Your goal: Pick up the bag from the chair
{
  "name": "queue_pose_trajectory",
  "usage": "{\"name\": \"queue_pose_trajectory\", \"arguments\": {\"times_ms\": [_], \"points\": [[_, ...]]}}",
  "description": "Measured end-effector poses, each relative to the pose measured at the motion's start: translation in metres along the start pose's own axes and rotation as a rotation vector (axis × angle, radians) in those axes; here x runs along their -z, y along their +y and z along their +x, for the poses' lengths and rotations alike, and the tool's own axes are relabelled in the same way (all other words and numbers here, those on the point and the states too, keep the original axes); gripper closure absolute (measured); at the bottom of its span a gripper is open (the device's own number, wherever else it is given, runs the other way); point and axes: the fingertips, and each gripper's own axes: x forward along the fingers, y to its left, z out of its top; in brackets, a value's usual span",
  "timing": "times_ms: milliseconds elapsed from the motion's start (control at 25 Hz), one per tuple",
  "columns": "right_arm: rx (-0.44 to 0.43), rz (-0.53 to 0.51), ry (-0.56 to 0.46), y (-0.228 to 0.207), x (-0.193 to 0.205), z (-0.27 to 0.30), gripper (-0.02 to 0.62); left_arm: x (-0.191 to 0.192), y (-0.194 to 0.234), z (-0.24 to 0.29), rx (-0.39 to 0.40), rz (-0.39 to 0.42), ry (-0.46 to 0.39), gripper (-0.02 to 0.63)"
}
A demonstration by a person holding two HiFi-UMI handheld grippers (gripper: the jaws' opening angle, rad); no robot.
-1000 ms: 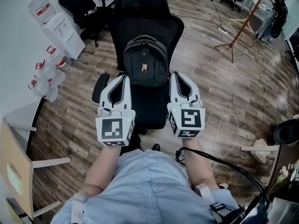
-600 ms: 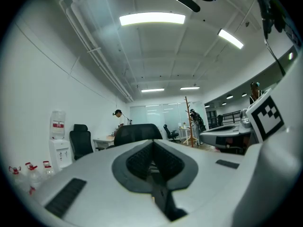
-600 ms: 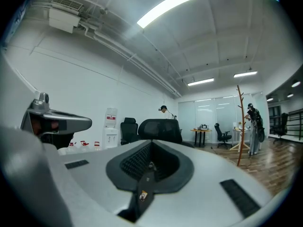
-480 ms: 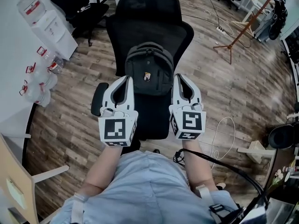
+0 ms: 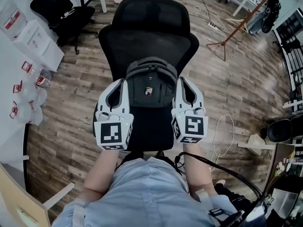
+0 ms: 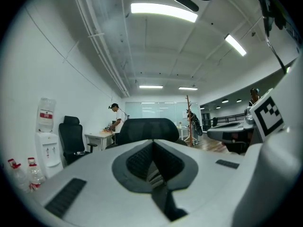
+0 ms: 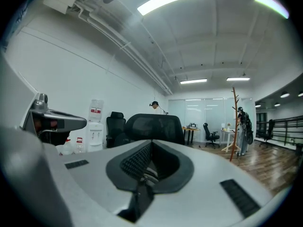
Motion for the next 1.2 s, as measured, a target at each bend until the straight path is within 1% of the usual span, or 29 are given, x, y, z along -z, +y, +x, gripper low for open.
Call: {"name": "queue_pose_trajectory", "arguments": {"times_ms": [120,280,400,520,760,880,1000,1120,1200], "points": [[0.013,0.002,0.027,-0.002,0.01,0.006,0.594,0.01,0.006,0.011,0.012,-0.007,0.015,0.604],[0.022,0.018,0.081,-0.011,0.039,0.009,0.594,0.033,0.002,0.022,0.022,-0.013,0.044,0.604],[0.017,0.033,0.116,-0.018,0.063,0.012,0.594,0.06,-0.003,0.029,0.025,-0.018,0.077,0.604],[-0.008,0.042,0.143,-0.02,0.089,0.014,0.592,0.089,-0.008,0.032,0.024,-0.022,0.113,0.604],[-0.035,0.075,0.244,-0.03,0.159,0.024,0.592,0.148,-0.02,0.039,0.031,0.0,0.191,0.604],[-0.041,0.094,0.291,-0.03,0.187,0.026,0.591,0.171,-0.017,0.038,0.021,-0.01,0.229,0.604],[-0.051,0.104,0.314,-0.031,0.205,0.031,0.591,0.189,-0.011,0.042,0.008,-0.011,0.254,0.604],[-0.071,0.098,0.329,-0.027,0.217,0.039,0.587,0.2,0.002,0.05,-0.019,-0.015,0.259,0.604],[-0.085,0.092,0.34,-0.024,0.223,0.043,0.564,0.203,0.011,0.054,-0.029,-0.025,0.248,0.604]]}}
